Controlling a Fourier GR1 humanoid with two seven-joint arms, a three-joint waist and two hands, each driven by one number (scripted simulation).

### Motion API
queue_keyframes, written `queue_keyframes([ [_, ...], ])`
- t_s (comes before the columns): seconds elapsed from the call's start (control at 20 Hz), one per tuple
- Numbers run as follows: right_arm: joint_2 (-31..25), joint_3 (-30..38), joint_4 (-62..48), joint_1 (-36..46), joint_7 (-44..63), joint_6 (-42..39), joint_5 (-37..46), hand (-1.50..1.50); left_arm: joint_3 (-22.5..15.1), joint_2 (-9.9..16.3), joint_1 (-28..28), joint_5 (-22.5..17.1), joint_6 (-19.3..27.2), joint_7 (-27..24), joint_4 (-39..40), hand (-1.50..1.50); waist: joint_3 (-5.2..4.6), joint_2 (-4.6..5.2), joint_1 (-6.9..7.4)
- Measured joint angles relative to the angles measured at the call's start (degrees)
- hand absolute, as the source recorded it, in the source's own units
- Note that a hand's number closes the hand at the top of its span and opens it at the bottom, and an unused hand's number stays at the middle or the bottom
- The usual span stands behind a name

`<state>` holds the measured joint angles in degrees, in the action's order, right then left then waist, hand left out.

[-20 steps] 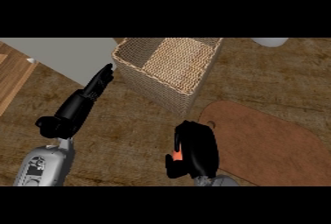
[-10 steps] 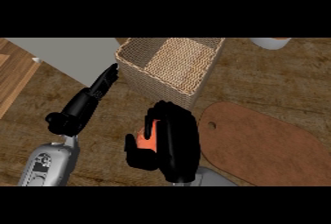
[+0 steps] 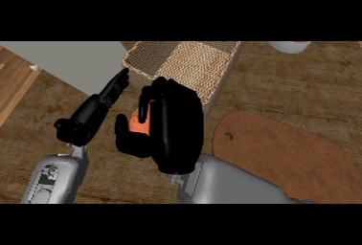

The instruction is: Pick the squash from the cutting board and place it in the basket

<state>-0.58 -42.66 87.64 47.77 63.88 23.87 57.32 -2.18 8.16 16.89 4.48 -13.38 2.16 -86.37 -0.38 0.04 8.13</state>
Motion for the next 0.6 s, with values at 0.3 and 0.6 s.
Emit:
queue_keyframes([
  [0.3, -0.1, 4.4, -7.9, 10.2, 2.4, 0.5, -0.5, 1.5, 0.4, 0.2, 0.4, -0.1, 0.0, -0.2, 0.4, 0.0, -0.05, 0.19, 0.36],
  [0.6, -0.1, 9.7, -17.5, 19.4, 3.7, 1.7, -0.1, 1.5, 0.0, -0.2, 0.8, 0.4, 0.3, -0.4, 0.5, 0.0, -0.03, 0.41, 0.15],
])
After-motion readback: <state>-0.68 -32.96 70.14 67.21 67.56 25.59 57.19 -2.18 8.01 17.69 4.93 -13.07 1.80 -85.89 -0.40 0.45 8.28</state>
